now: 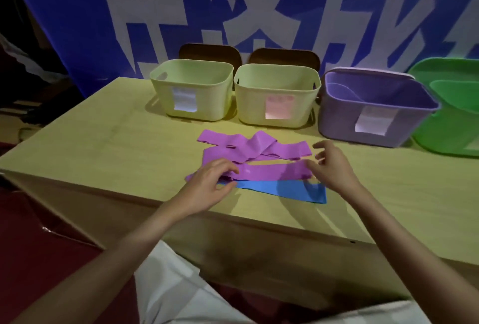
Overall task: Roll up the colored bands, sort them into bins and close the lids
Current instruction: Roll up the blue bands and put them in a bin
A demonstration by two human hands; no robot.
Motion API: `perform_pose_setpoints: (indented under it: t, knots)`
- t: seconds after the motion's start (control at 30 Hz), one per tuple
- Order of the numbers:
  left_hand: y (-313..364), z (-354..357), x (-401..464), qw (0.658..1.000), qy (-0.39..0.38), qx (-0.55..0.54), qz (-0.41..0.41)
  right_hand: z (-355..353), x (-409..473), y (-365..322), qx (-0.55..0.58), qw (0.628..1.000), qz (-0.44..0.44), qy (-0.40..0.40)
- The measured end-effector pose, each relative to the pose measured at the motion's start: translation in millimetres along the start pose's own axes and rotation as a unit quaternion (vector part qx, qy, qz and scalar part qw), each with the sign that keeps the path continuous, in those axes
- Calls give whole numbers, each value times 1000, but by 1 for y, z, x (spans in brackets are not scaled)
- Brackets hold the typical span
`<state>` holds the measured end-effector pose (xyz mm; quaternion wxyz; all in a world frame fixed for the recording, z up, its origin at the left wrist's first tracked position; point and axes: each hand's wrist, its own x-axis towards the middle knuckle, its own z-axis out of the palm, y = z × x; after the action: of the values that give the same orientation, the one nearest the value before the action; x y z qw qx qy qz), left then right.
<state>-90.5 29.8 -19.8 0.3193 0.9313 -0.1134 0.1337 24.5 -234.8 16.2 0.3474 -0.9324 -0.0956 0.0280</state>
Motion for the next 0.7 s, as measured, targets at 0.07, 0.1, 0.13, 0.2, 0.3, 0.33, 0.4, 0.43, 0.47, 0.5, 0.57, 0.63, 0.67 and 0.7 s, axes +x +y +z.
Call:
perform_pose_setpoints:
  t: [0.07, 0.1, 0.13, 0.2, 0.3, 0.33, 0.4, 0.43, 0.47, 0.5, 0.57, 0.63, 0.67, 0.7]
  knots:
    - [8, 12, 2, 1000, 5, -21, -5, -1, -9, 18, -99, 992, 63, -42]
    - [12, 17, 3, 1000, 2, -29, -10, -1, -14, 24, -127, 985, 88, -71]
    - [16, 21, 5, 999, -2, -33, -12, -1, -18, 27, -141, 981, 101, -92]
    - [20, 28, 11, 999, -14, -29, -13, 2, -23, 28, -140, 980, 102, -101]
    - [25, 33, 23, 999, -27, -28, -18, 6, -22, 29, -111, 989, 71, -70]
    - [28, 35, 26, 999, -32, -34, -23, 5, -20, 28, -93, 991, 63, -69]
    - [34, 37, 30, 998, -39, -46, -31, 3, -17, 22, 10, 995, 58, -74]
    - [36, 38, 31, 997, -43, -51, -36, 0, -17, 15, 99, 990, 65, -72]
    - [38, 39, 31, 996, -50, -55, -39, -5, -16, 7, 194, 975, 77, -70]
    - [38, 39, 30, 996, -57, -55, -42, -10, -14, -2, 282, 952, 86, -75]
    - [35, 40, 31, 996, -56, -54, -45, -20, -6, -20, 424, 896, 76, -109]
    - [29, 40, 35, 996, -30, -65, -47, -27, 3, -40, 514, 845, 49, -137]
    - [25, 40, 38, 996, -8, -75, -52, -29, 6, -51, 539, 828, 39, -146]
    - [21, 38, 41, 995, 15, -81, -58, -30, 10, -63, 555, 818, 31, -150]
